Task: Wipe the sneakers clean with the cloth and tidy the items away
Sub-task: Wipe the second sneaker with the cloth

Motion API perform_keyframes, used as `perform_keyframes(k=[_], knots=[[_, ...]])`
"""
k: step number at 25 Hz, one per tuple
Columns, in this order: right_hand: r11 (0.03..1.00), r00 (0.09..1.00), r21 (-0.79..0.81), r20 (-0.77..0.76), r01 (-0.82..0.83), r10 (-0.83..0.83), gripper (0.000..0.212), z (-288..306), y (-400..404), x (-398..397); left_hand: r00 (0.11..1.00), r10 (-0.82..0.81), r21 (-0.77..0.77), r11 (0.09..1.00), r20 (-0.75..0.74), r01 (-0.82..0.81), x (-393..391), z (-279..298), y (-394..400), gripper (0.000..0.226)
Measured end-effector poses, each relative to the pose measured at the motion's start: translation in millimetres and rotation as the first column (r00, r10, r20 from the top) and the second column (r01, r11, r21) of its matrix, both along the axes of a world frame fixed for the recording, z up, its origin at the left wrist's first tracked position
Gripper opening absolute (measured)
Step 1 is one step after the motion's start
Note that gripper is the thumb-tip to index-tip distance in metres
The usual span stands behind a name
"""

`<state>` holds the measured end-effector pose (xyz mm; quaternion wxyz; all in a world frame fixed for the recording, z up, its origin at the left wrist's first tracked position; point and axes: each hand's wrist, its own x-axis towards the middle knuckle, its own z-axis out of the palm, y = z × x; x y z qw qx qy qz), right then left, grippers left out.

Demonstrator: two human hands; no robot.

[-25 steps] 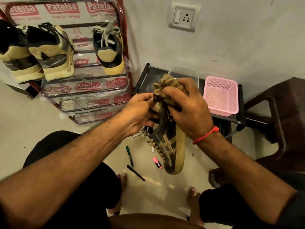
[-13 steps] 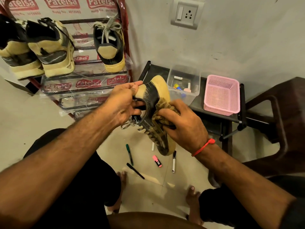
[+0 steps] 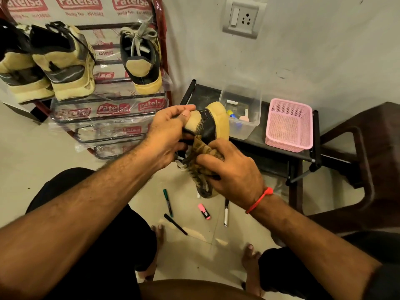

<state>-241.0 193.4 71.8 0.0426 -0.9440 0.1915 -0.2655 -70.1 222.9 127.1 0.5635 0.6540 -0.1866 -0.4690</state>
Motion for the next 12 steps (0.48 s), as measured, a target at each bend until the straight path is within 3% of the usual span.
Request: perform_keyframes(k=[3,6,10,12], knots=[[0.995,0.98,0.027,0.173,0.095,-0.098,0.03,22.6,-19.2,-0.4,0.986,-0.148,0.003,0.989,0.074,0.148,-8.7,-5.4,6.0,0.024],[0.967,0.952,0.067,0.171,0.247,-0.255,0.033,40.1,-37.1,0.8,0.95,-0.288,0.004,0.957,0.121,0.29,-30.2,-8.7,9.8,0.019],[0.975,0.965,-0.01,0.144,0.223,-0.219,0.028,27.8,-18.2,4.8,0.968,-0.226,0.028,0.974,0.109,0.225,-30.1,-9.0,8.6,0.036],[0.985,0.977,-0.027,0.135,0.17,-0.165,0.027,20.3,-7.4,4.8,0.986,-0.146,0.038,0.989,0.083,0.143,-20.1,-7.3,5.8,0.031]])
